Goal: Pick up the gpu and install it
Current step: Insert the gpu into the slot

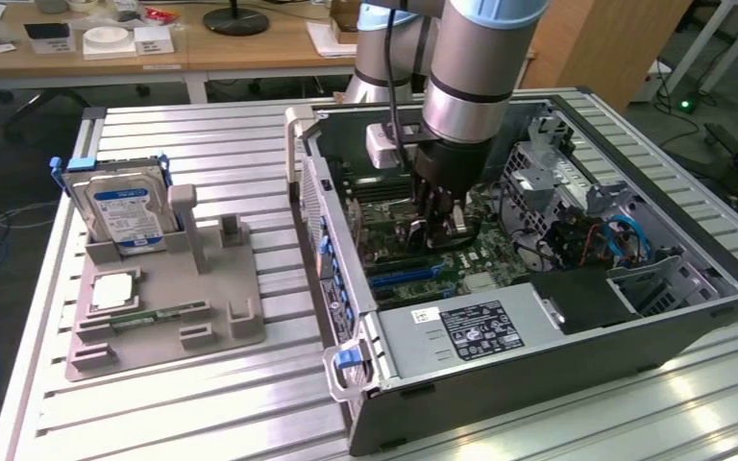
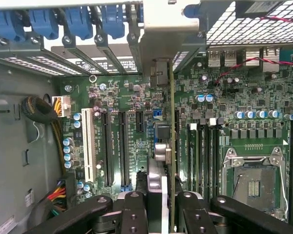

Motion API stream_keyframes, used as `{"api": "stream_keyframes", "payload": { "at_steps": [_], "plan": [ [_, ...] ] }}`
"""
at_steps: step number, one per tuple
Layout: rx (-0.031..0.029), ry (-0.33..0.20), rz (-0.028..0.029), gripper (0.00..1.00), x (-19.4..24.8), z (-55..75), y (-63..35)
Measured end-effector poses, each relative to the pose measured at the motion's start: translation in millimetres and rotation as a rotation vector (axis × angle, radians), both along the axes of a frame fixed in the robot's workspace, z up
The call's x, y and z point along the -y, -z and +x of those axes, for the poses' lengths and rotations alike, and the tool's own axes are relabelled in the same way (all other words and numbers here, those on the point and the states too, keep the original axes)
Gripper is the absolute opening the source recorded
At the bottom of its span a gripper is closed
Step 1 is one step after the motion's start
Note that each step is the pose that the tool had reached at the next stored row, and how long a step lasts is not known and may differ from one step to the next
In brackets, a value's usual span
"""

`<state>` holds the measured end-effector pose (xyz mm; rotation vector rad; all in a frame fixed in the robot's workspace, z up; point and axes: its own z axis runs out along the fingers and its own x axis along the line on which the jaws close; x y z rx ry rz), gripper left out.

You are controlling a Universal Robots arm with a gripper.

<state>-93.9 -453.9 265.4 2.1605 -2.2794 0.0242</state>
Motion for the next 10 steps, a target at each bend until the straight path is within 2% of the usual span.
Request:
{"api": "stream_keyframes", "payload": {
  "at_steps": [10],
  "plan": [
    [-0.0002, 0.000, -0.0002, 0.28, 0.7, -2.1, 8.8]
  ]
}}
